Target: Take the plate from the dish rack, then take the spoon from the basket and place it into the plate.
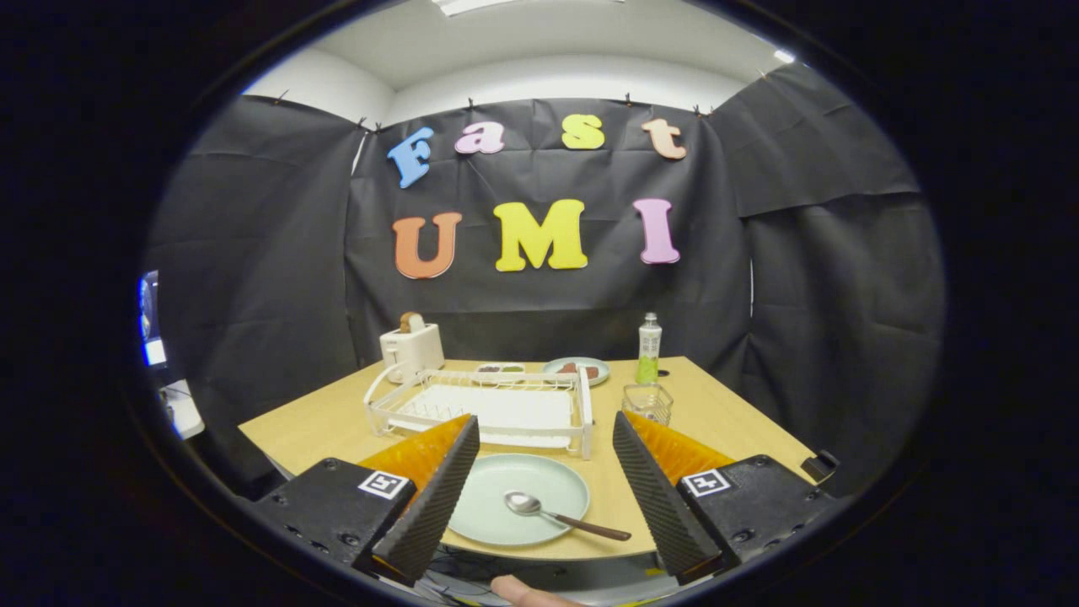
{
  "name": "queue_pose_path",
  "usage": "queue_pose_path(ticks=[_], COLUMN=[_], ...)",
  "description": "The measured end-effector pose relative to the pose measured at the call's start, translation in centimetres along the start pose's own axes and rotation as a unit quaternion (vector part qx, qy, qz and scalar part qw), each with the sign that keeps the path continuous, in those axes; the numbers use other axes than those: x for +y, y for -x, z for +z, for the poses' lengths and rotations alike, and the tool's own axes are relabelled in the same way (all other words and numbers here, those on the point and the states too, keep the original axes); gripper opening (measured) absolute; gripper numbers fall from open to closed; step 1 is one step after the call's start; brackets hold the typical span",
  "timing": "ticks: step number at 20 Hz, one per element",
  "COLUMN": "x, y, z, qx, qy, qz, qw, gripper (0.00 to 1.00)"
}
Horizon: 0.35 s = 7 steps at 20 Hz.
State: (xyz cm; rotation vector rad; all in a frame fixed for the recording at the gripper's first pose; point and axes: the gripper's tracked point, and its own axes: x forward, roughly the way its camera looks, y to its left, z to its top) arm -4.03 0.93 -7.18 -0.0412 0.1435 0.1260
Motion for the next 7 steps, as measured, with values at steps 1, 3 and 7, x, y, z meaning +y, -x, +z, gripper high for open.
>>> queue_pose_path(ticks=[1,3,7], x=[-0.05,-0.14,-0.06], y=[0.14,0.27,0.3], z=[-0.09,-0.49,-0.93], qx=[-0.001,0.0,0.002], qy=[0.001,0.002,0.002], qz=[0.0,-0.001,0.001], qw=[1.0,1.0,1.0], gripper=[1.0,1.0,1.0])
